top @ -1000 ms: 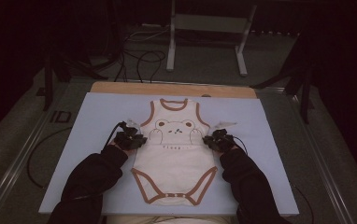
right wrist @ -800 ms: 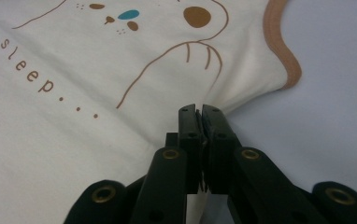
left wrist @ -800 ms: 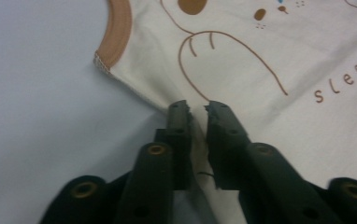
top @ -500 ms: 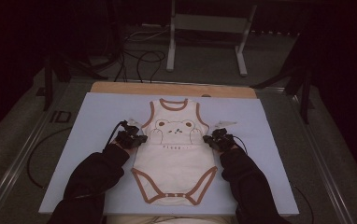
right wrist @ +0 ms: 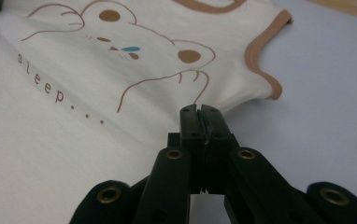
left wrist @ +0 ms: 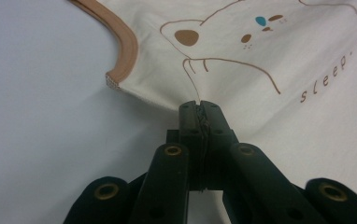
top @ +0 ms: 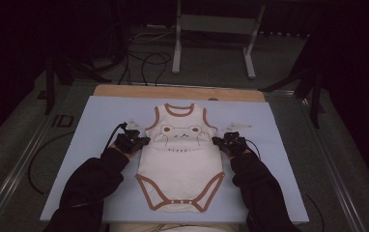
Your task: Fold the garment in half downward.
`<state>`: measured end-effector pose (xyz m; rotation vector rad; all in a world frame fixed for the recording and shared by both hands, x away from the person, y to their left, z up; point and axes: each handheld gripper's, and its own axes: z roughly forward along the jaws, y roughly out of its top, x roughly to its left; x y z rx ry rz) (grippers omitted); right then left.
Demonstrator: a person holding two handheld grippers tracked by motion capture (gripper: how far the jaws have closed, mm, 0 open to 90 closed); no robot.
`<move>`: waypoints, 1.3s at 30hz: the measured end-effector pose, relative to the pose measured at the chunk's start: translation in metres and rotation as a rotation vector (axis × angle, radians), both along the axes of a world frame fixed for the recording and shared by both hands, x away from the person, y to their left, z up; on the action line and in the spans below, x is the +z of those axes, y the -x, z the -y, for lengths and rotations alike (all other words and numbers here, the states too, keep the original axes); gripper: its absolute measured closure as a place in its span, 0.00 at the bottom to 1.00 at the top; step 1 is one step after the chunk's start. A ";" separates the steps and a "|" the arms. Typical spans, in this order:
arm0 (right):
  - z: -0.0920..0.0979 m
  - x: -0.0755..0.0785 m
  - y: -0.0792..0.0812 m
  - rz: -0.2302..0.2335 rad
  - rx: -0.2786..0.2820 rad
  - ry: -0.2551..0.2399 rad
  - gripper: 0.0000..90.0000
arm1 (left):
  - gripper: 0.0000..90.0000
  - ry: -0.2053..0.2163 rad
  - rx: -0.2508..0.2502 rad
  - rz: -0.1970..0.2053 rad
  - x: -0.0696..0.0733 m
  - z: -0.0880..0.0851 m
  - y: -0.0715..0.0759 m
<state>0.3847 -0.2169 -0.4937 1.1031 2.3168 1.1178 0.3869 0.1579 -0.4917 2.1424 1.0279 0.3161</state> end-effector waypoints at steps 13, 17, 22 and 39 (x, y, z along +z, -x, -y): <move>0.001 0.014 0.013 0.021 0.015 -0.023 1.00 | 1.00 0.013 -0.017 0.014 0.014 -0.001 0.009; 0.004 0.019 0.018 0.025 0.021 -0.048 1.00 | 1.00 0.018 -0.033 0.017 0.020 -0.003 0.014; 0.004 0.027 0.031 0.043 0.043 -0.039 1.00 | 1.00 0.022 -0.056 0.031 0.028 -0.004 0.025; 0.010 0.042 0.070 0.080 0.093 -0.034 1.00 | 1.00 0.017 -0.126 0.065 0.044 -0.007 0.064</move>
